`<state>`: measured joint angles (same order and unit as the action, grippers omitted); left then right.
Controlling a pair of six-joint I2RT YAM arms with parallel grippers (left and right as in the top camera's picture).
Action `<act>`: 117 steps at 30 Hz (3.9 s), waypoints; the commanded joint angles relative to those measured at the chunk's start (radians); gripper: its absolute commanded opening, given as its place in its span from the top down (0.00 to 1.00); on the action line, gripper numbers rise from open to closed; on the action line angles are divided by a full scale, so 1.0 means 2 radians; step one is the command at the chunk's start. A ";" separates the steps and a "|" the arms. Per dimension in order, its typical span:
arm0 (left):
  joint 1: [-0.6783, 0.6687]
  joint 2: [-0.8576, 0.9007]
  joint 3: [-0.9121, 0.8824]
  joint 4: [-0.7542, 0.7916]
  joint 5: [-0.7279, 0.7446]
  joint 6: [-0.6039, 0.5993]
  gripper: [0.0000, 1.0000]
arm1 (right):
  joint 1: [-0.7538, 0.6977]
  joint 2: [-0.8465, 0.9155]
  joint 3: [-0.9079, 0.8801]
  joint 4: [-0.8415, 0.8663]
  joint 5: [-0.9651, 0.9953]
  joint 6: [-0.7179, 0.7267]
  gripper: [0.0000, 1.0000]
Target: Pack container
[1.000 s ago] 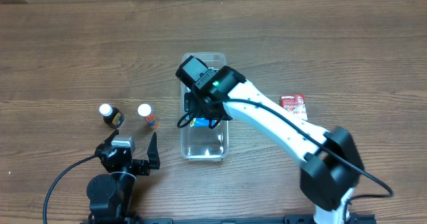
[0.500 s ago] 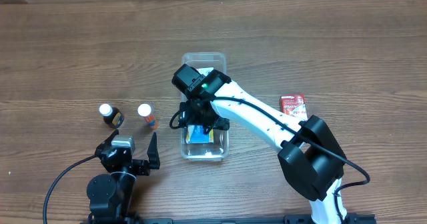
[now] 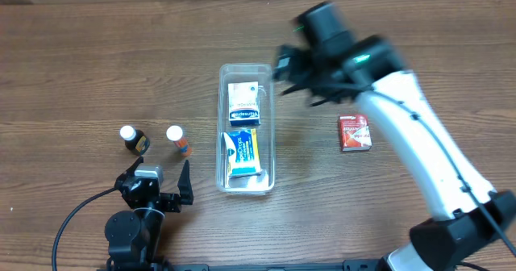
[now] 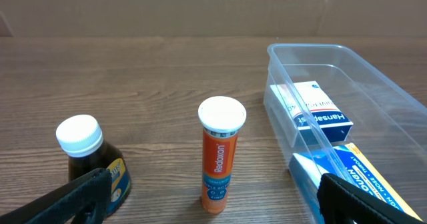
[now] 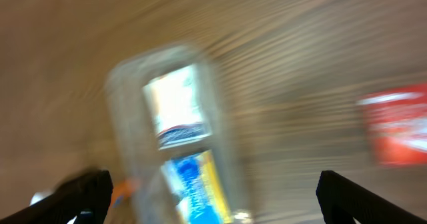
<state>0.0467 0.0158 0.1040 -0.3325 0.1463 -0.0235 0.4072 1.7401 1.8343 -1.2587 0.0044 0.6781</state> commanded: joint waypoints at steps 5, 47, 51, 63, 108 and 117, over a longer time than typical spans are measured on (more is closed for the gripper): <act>0.002 -0.004 -0.002 0.001 0.002 -0.003 0.00 | -0.116 0.064 -0.115 -0.028 0.009 -0.228 0.00; 0.002 -0.004 -0.002 0.001 0.002 -0.003 0.00 | 0.140 0.169 0.018 0.132 0.010 -0.049 0.33; 0.002 -0.004 -0.002 0.001 0.002 -0.003 0.00 | 0.135 0.191 0.018 0.187 0.010 -0.053 0.16; 0.002 -0.004 -0.002 0.001 0.002 -0.003 0.00 | 0.030 0.033 0.118 0.045 0.027 -0.062 0.00; 0.079 0.855 0.789 -0.568 -0.094 -0.097 0.03 | -0.279 -0.019 0.116 -0.097 -0.081 -0.068 0.00; 0.085 0.902 0.674 -0.450 -0.092 -0.064 0.15 | -0.279 -0.019 0.116 -0.097 -0.081 -0.068 0.00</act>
<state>0.2131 1.8019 1.5280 -1.2827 -0.0528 -0.1745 -0.1490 1.7084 2.0632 -1.4578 -0.1577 0.5457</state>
